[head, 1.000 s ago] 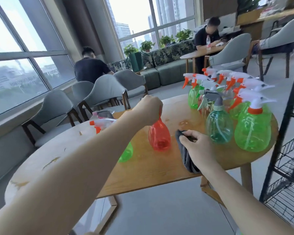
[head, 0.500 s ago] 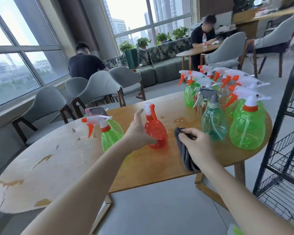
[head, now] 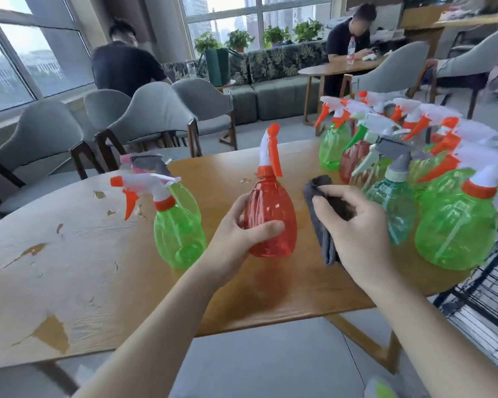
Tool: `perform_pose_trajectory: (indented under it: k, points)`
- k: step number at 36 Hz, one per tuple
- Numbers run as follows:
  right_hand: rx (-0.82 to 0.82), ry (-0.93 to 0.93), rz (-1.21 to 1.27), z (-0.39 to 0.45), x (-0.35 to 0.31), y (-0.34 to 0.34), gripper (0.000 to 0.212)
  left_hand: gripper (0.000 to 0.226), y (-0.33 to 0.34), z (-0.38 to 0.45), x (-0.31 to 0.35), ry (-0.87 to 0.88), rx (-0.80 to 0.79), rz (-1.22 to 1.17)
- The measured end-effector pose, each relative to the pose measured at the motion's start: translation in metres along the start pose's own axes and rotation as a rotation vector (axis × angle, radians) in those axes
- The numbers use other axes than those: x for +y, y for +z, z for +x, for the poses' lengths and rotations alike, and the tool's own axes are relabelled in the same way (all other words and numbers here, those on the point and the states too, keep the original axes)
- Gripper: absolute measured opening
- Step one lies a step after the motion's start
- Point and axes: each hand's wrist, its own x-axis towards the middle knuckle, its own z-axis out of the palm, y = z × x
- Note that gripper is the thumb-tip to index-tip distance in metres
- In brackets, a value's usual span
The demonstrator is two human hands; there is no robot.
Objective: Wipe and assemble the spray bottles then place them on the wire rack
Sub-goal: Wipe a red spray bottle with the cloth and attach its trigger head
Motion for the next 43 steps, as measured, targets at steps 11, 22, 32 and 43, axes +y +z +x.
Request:
perform_pose_trajectory:
  k: [11,22,32,43]
  points:
    - [-0.072,-0.230,-0.166,0.012,-0.006,0.024,0.016,0.099,-0.002,-0.022,-0.014,-0.023,0.010,-0.275]
    - [-0.152,-0.391,-0.267,-0.010,0.000,0.053,0.018,0.056,-0.007,-0.031,-0.023,0.014,0.161,-0.396]
    - [-0.125,-0.459,-0.320,-0.014,0.001,0.047,0.018,0.052,-0.007,-0.031,-0.021,0.022,0.174,-0.378]
    - [-0.257,-0.562,-0.306,-0.031,0.000,0.048,0.014,0.051,-0.005,-0.030,-0.020,0.060,0.234,-0.439]
